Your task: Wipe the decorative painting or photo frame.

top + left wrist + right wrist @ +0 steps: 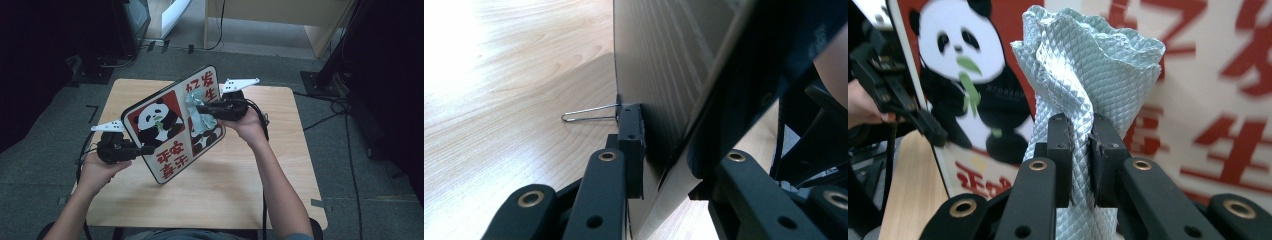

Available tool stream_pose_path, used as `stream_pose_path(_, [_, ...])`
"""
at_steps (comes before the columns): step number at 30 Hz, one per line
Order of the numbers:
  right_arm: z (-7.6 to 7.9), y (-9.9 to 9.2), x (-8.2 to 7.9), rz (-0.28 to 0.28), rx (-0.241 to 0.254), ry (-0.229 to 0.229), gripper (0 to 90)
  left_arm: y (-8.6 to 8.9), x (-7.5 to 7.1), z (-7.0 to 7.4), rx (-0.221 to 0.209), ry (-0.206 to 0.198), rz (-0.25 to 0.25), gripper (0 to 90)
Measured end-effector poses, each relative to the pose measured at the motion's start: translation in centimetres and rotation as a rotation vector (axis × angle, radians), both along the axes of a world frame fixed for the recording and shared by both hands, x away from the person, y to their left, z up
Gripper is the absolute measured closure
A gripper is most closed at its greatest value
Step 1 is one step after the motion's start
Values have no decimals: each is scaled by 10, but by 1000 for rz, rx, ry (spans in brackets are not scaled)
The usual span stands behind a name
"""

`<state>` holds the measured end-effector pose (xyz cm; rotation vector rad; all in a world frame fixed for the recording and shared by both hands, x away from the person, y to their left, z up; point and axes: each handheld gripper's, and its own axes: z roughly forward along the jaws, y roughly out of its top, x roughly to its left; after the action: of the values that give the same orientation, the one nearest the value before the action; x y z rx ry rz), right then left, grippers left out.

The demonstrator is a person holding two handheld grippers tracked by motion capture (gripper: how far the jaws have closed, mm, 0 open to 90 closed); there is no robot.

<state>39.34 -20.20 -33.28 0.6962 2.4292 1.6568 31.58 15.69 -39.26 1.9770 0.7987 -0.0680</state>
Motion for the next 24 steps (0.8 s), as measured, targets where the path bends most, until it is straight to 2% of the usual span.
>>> stream_pose_path(6, [16, 9, 1, 0, 27, -53, 819, 0, -1, 0, -2, 1, 8, 758])
stream_pose_path(12, [22, 16, 3, -6, 40, -83, 819, 0, -1, -1, -6, 4, 12, 760])
stream_pose_path(18, [22, 20, 7, -17, 53, -81, 819, -1, -3, -1, -8, 5, 15, 756])
stream_pose_path(24, [18, 28, 8, -8, 25, -68, 819, -1, -3, -1, -8, 7, 17, 757])
